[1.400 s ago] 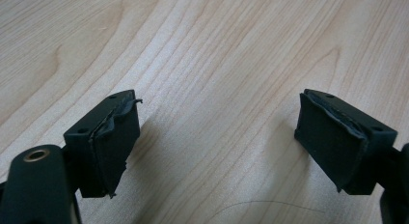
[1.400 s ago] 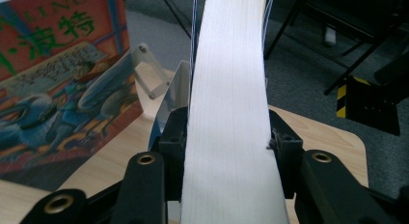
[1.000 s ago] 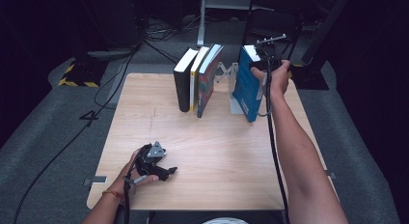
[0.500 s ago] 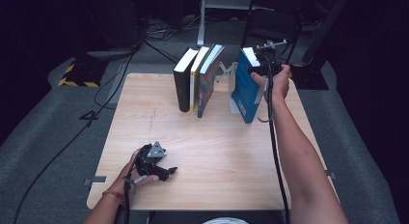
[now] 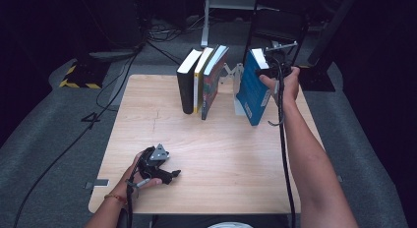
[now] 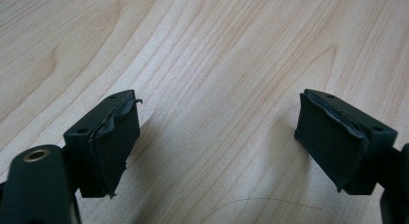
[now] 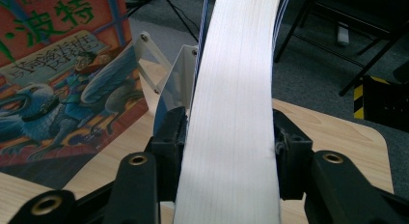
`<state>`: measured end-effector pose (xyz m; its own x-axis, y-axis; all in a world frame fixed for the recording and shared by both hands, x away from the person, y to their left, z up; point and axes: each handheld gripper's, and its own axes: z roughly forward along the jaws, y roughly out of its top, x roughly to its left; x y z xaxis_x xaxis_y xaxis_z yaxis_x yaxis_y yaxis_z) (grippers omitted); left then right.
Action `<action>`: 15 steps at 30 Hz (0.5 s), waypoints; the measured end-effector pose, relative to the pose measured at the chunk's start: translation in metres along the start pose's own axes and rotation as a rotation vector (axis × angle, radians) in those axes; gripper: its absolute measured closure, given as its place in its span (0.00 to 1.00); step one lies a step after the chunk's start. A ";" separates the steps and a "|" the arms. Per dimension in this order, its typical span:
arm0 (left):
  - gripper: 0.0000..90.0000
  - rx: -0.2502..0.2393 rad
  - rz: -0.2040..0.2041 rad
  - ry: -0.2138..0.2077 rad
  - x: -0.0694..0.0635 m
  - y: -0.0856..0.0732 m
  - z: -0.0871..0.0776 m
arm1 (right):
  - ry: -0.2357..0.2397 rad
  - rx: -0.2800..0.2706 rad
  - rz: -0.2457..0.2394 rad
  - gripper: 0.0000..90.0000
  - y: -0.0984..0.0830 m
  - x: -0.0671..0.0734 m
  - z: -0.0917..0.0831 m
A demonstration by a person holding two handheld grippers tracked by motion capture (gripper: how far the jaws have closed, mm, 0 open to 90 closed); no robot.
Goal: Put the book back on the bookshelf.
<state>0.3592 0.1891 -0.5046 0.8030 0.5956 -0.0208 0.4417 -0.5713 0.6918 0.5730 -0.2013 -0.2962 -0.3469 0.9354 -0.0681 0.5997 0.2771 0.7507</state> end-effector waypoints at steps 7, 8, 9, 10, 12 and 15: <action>0.17 0.000 0.000 0.000 0.000 0.000 0.000 | 0.009 0.015 -0.017 0.57 0.001 -0.002 -0.003; 0.17 0.000 0.000 0.000 0.000 0.000 0.000 | 0.009 0.017 -0.017 0.56 0.000 -0.002 -0.003; 0.17 0.000 0.000 0.000 0.000 0.000 0.000 | 0.012 0.024 -0.017 0.55 0.000 -0.003 -0.004; 0.17 0.000 0.000 0.000 0.000 0.000 0.000 | 0.014 0.034 -0.024 0.53 0.000 -0.004 -0.004; 0.17 0.000 0.000 0.000 0.000 0.000 0.000 | 0.020 0.047 -0.026 0.52 0.000 -0.005 -0.005; 0.17 0.000 0.000 0.000 0.000 0.000 0.000 | 0.019 0.045 -0.023 0.51 -0.001 -0.006 -0.006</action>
<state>0.3593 0.1891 -0.5046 0.8030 0.5956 -0.0211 0.4419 -0.5713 0.6917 0.5699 -0.2090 -0.2926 -0.3742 0.9245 -0.0723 0.6229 0.3084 0.7190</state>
